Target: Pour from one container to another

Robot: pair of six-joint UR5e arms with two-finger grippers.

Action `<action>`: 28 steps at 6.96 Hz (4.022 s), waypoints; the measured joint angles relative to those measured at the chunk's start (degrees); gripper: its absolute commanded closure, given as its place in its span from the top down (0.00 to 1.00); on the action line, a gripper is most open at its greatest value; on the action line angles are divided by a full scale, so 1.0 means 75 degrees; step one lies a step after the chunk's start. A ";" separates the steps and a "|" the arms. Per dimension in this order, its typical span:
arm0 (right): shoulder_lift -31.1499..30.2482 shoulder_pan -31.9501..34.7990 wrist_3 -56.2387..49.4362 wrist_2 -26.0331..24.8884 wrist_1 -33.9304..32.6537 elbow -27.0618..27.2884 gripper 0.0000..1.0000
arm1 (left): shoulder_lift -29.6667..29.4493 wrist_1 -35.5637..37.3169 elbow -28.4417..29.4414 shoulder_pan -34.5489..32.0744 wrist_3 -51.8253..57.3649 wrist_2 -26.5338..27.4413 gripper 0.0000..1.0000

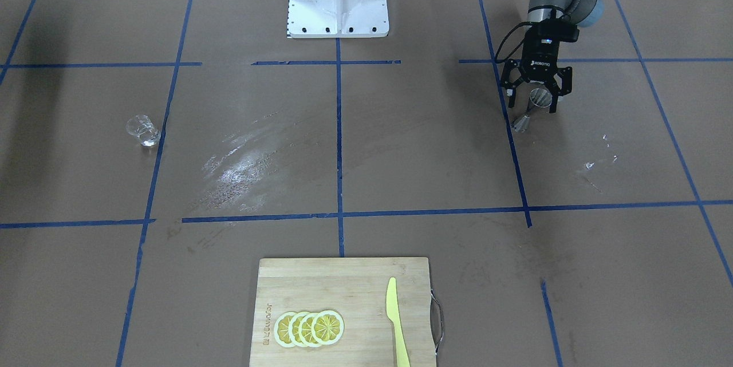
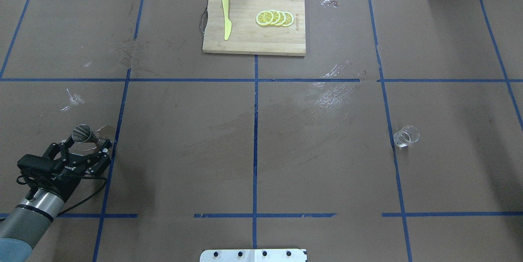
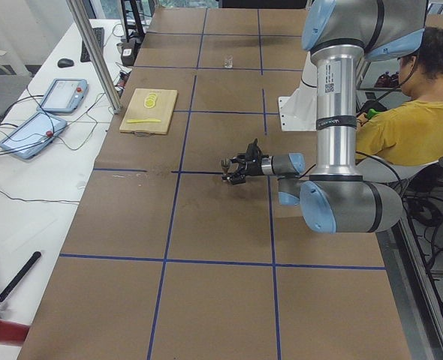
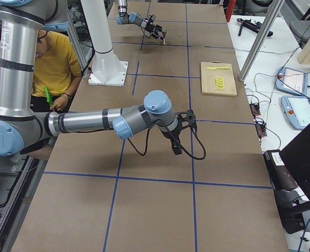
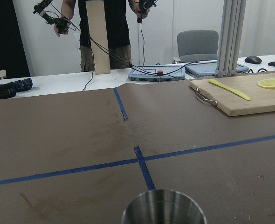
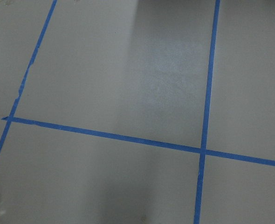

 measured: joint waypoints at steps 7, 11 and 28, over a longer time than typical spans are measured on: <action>0.0000 0.0000 -0.0008 0.0000 0.0003 0.0000 1.00 | -0.0132 -0.0020 0.0351 0.0019 -0.0276 0.0040 0.42; 0.0001 0.0000 -0.0002 0.0000 0.0000 0.0000 1.00 | -0.0128 -0.0173 0.0353 0.0015 -0.0329 0.0046 0.42; 0.0026 0.0000 -0.0018 -0.0022 0.0013 -0.0011 1.00 | -0.0076 -0.3586 -0.0875 -0.0375 0.4960 -0.3701 0.00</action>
